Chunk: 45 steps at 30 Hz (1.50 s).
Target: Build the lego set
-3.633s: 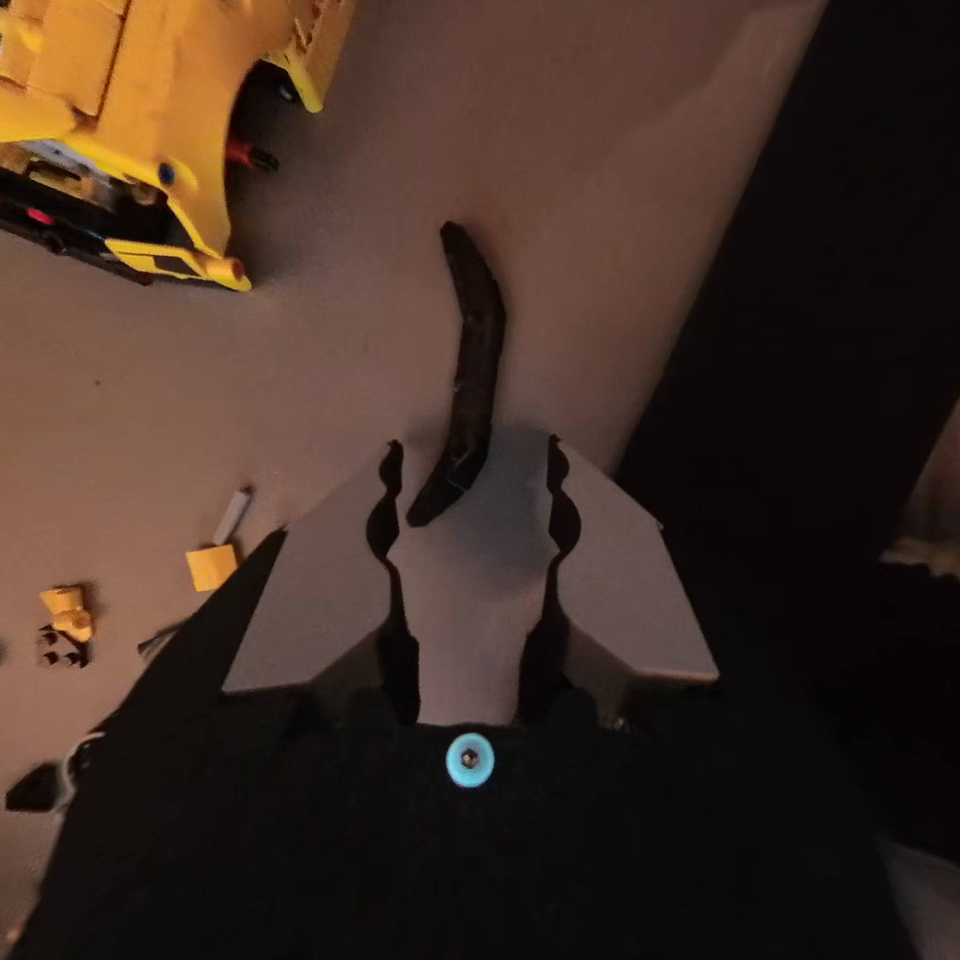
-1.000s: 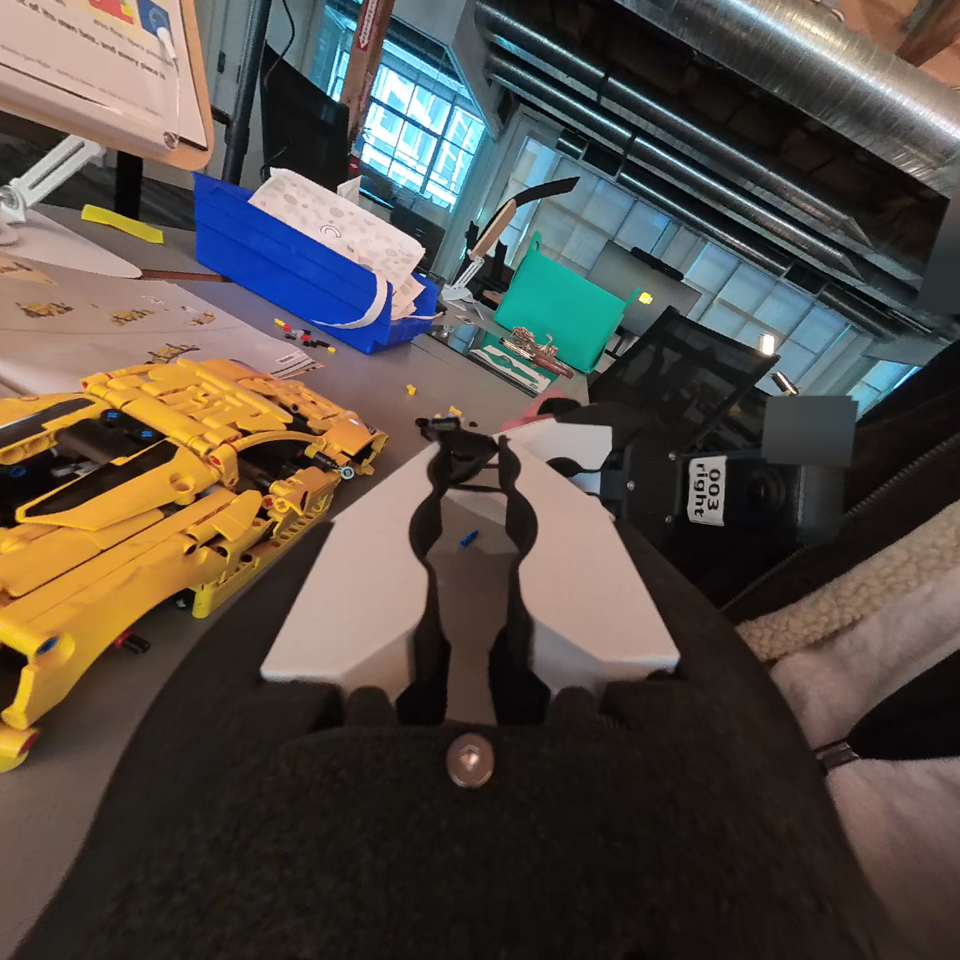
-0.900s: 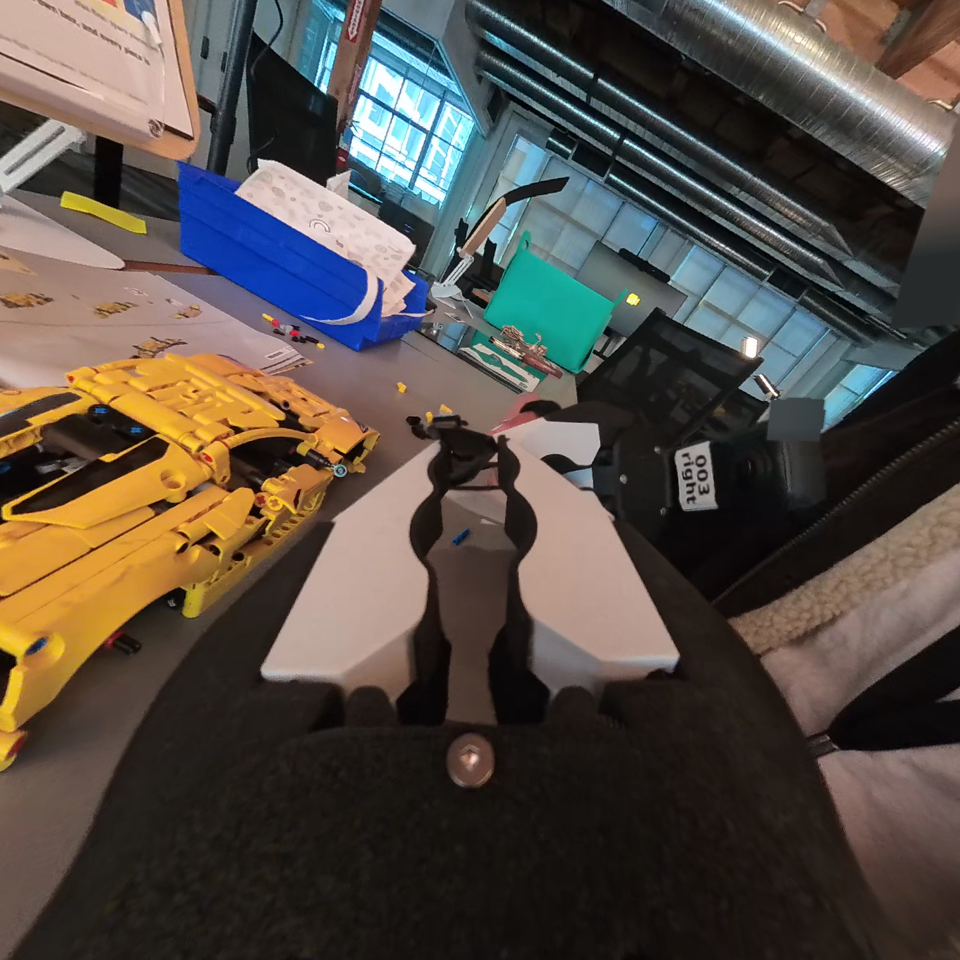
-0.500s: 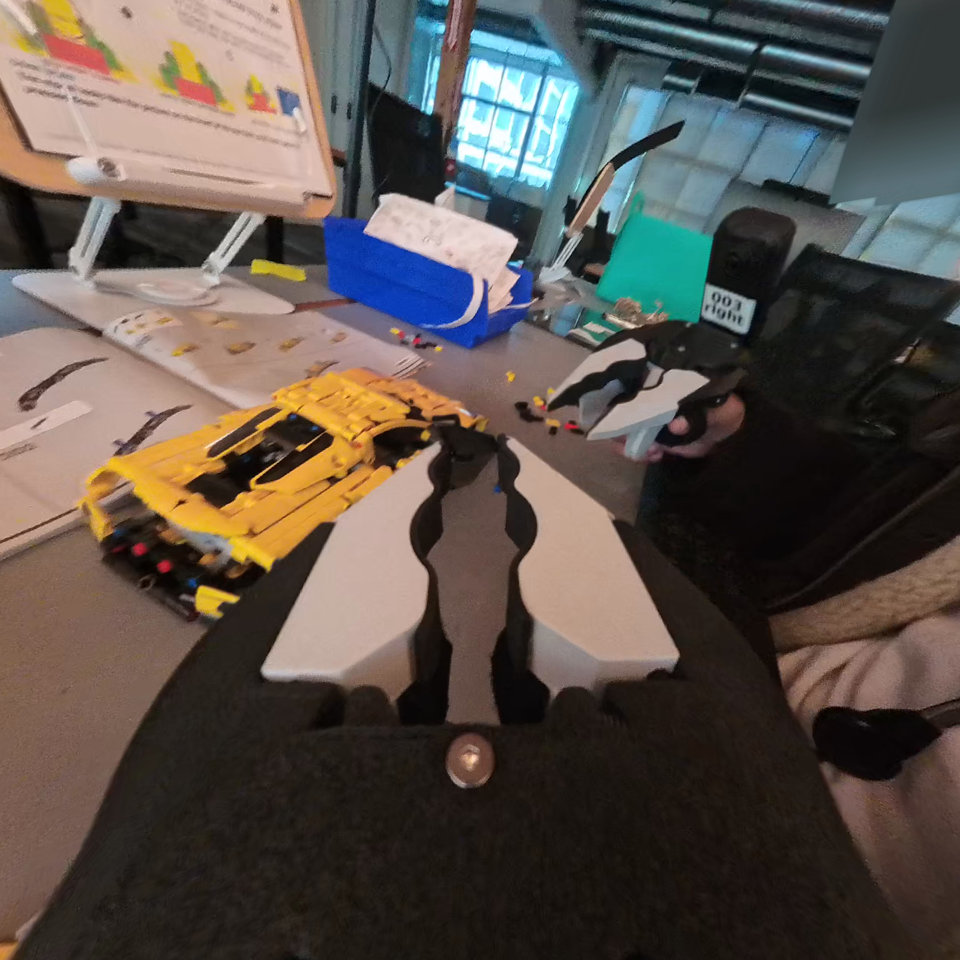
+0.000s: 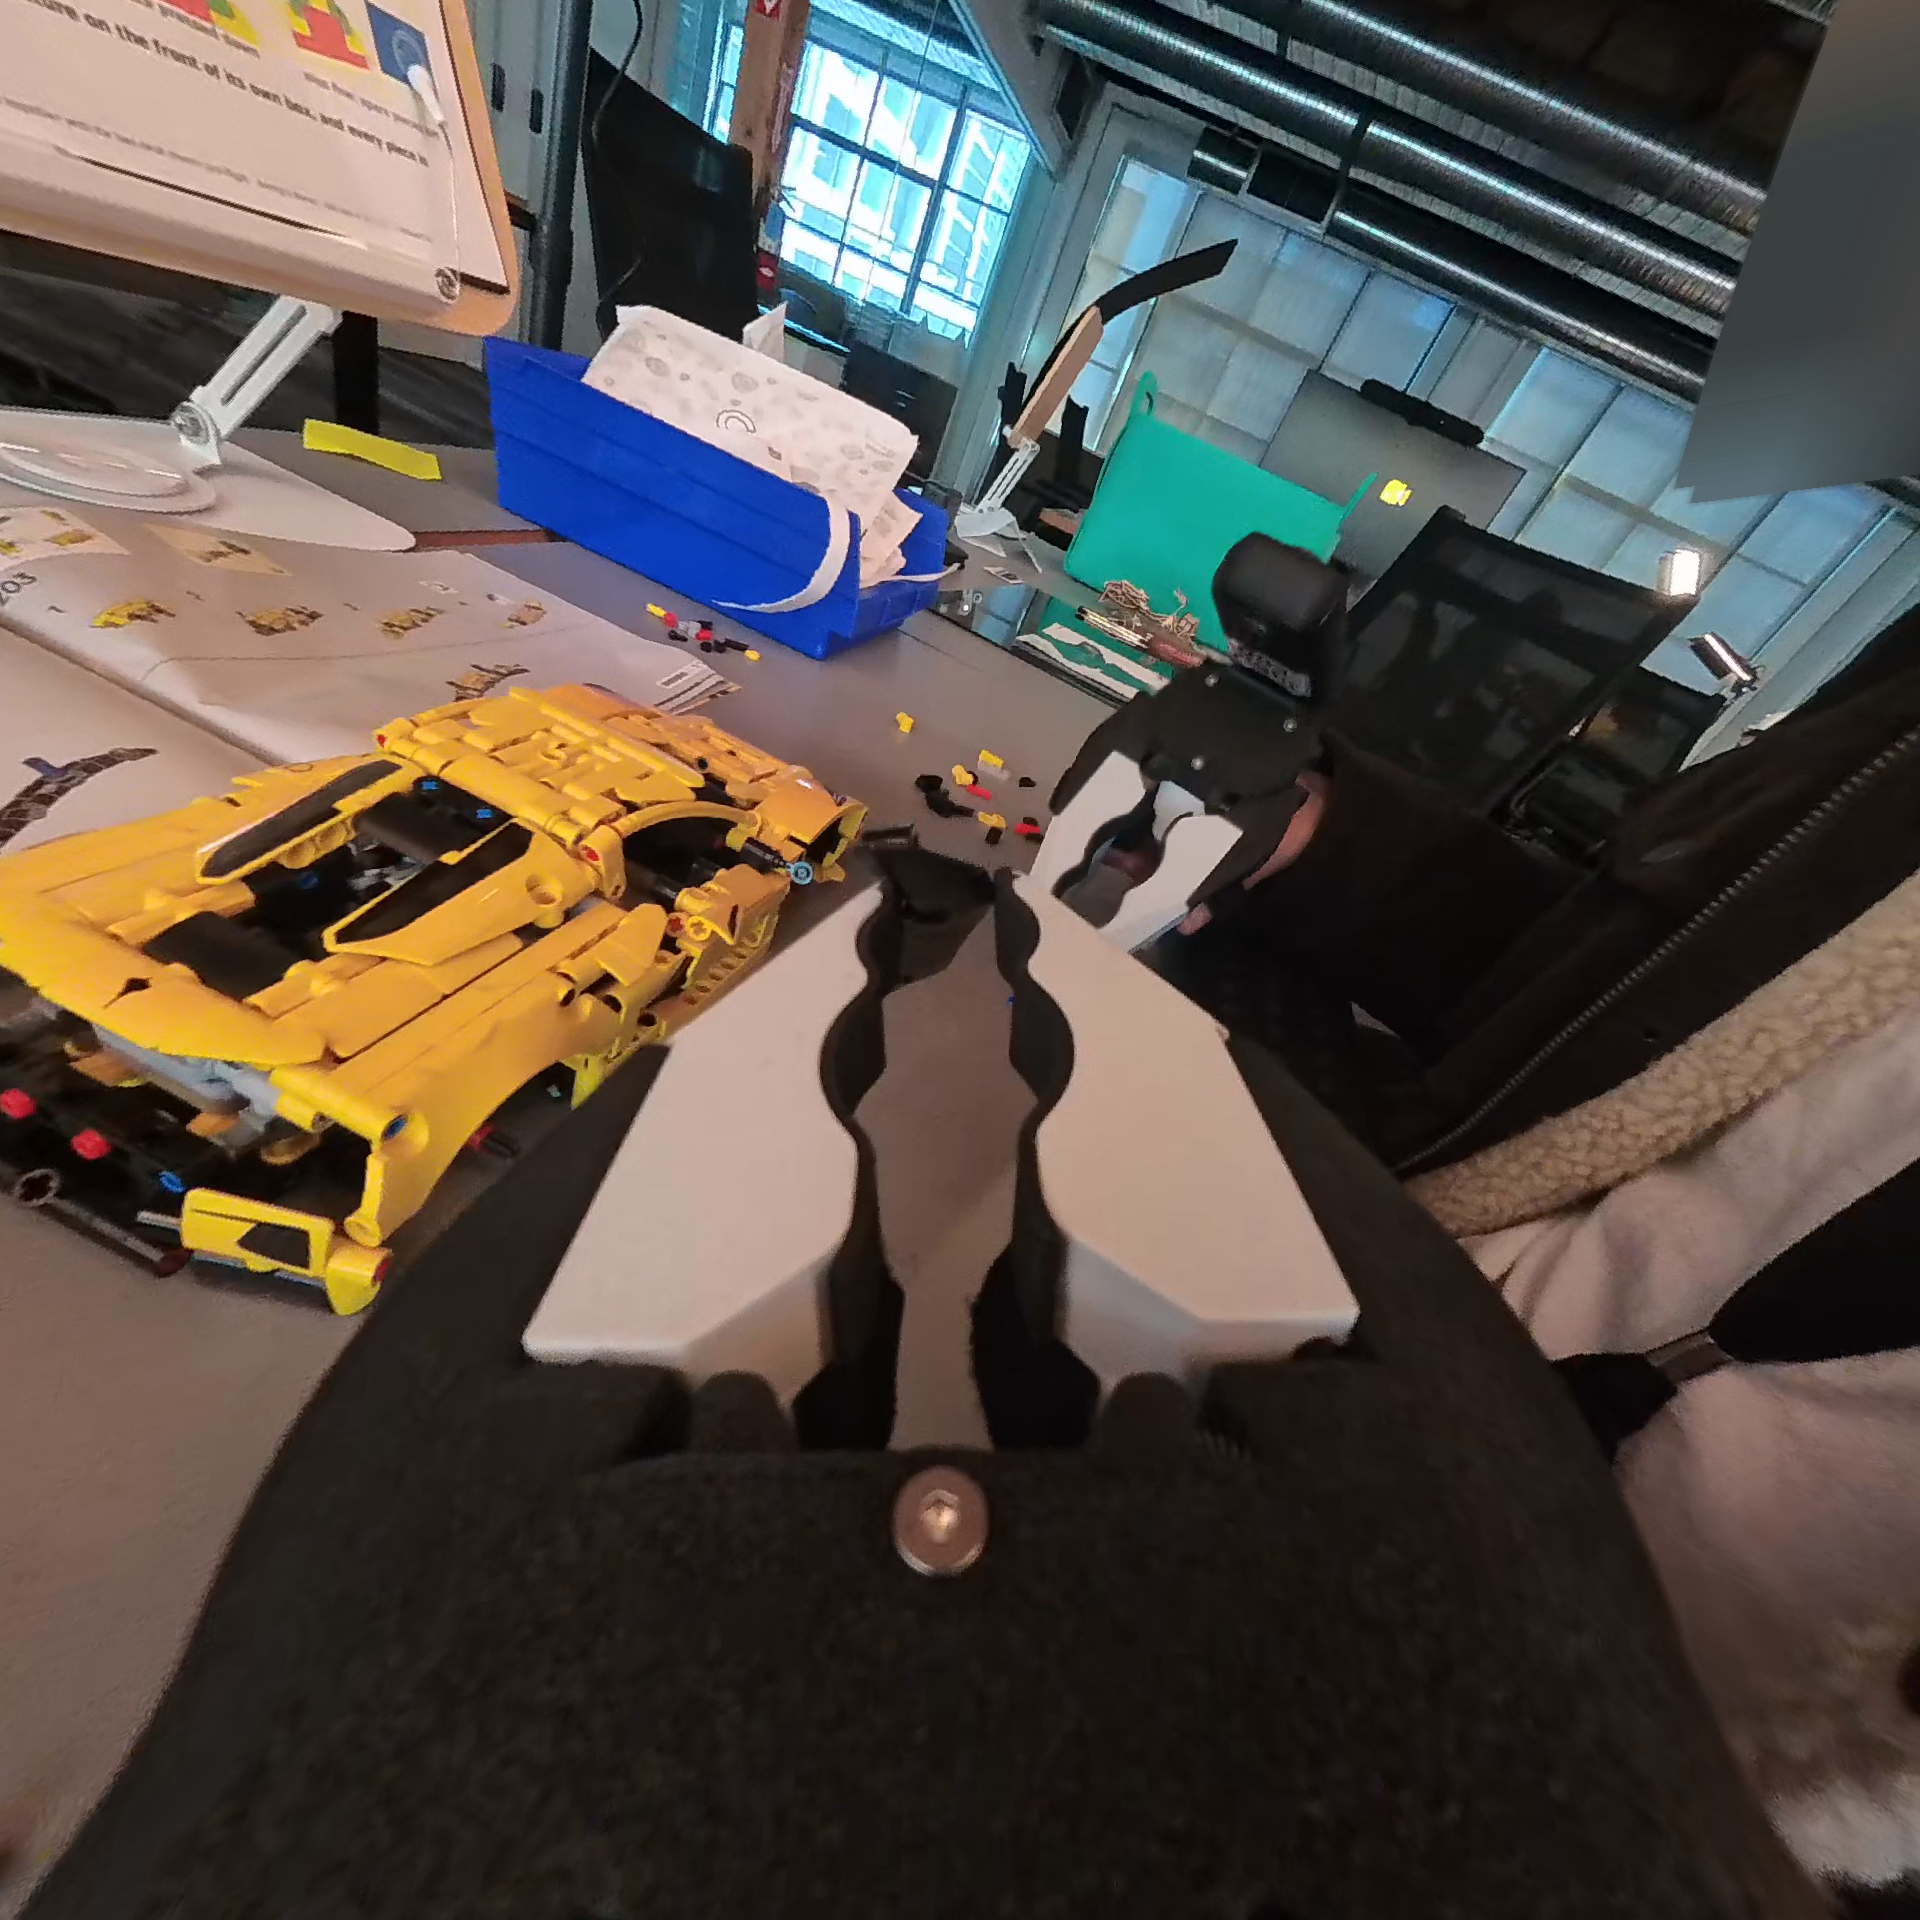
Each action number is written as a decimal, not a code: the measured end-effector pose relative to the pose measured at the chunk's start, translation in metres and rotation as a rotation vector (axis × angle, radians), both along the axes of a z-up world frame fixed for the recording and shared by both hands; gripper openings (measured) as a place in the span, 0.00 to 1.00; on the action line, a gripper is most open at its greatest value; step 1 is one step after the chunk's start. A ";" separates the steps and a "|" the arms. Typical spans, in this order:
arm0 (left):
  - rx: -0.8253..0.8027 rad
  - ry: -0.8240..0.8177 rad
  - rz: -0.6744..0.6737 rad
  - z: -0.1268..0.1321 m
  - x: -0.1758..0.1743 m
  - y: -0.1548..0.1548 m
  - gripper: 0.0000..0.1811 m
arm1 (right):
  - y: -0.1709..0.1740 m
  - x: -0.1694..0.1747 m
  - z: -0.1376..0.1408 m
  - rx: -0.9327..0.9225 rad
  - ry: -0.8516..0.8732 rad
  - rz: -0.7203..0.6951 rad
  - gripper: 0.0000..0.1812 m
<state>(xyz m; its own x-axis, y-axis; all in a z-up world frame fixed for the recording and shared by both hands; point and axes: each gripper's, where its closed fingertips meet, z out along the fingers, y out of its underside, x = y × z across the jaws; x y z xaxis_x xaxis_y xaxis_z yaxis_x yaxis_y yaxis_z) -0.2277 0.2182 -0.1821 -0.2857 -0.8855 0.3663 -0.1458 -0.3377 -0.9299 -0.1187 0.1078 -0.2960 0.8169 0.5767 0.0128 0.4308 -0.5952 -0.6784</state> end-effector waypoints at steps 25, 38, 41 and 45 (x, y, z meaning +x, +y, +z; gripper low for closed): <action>-0.007 0.015 0.001 -0.003 0.002 -0.001 0.09 | -0.002 0.000 -0.005 -0.042 -0.091 0.017 0.08; 0.175 0.075 0.032 -0.016 0.010 -0.010 0.09 | 0.015 -0.011 0.013 0.111 0.001 0.018 0.02; 0.246 0.092 0.039 -0.020 0.016 -0.016 0.09 | 0.037 -0.040 0.038 0.185 0.070 0.043 0.03; 0.318 0.112 0.057 -0.024 0.022 -0.020 0.09 | 0.060 -0.085 0.055 0.239 0.079 0.130 0.03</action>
